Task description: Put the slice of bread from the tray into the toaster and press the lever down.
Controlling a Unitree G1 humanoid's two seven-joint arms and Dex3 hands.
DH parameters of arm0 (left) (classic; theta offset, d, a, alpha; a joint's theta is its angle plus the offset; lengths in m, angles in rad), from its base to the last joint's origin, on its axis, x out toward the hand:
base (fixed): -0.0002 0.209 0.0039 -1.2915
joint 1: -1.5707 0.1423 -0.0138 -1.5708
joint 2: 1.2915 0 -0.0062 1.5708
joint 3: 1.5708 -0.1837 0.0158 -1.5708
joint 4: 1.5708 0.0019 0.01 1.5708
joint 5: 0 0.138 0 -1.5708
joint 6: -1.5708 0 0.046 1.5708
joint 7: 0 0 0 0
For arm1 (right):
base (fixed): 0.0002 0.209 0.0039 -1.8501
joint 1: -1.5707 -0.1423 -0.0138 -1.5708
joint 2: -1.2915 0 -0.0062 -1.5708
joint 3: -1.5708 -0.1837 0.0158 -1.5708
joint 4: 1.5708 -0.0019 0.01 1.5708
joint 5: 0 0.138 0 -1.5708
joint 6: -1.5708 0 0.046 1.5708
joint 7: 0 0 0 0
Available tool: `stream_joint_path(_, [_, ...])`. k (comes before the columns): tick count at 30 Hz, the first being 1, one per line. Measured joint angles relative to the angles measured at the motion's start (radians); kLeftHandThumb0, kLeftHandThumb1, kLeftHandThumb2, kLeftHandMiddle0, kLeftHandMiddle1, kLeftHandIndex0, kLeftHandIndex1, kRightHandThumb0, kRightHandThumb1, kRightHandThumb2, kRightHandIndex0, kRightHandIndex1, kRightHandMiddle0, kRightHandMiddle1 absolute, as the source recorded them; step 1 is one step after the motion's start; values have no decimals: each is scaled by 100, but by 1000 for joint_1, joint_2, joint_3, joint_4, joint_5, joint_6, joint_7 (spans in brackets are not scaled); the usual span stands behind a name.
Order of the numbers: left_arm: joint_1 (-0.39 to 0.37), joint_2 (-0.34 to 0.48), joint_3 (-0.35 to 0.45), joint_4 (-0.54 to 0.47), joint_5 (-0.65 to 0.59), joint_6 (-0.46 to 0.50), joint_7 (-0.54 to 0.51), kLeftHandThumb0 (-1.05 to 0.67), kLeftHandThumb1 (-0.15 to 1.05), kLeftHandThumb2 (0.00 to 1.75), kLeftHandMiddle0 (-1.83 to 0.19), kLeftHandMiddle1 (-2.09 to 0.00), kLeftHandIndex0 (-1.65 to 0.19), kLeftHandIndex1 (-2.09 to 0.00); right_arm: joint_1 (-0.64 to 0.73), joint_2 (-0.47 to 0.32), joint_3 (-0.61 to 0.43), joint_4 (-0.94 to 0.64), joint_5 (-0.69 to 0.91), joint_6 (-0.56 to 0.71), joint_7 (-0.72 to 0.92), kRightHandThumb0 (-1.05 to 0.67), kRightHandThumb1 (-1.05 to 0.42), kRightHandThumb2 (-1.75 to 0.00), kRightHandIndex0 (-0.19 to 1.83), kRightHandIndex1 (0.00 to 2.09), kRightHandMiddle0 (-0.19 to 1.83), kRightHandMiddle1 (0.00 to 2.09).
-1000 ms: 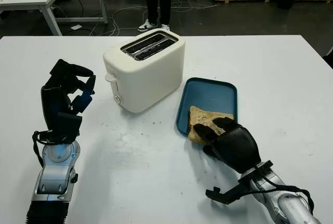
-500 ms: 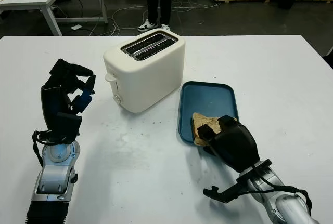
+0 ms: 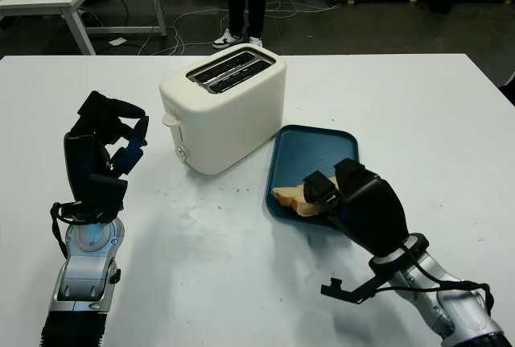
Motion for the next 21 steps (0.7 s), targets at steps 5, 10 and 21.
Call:
stream_joint_path(5, [0,0,-2,0,-1,0,0,-42,92,31,-69,-175,-53,-153,-38,-2,-24,10,62,-1,113,-40,-92,-27,80,175,53,175])
stream_joint_path(10, [0,0,-2,0,1,0,0,-42,92,31,-70,-175,-53,-154,-96,-2,-62,37,130,-6,181,-41,-92,-26,82,175,52,174])
stream_joint_path(21, [0,-7,-6,-1,4,0,10,-42,92,31,-69,-175,-53,-154,-632,-73,-119,357,399,-175,485,-45,-92,-38,75,175,48,173])
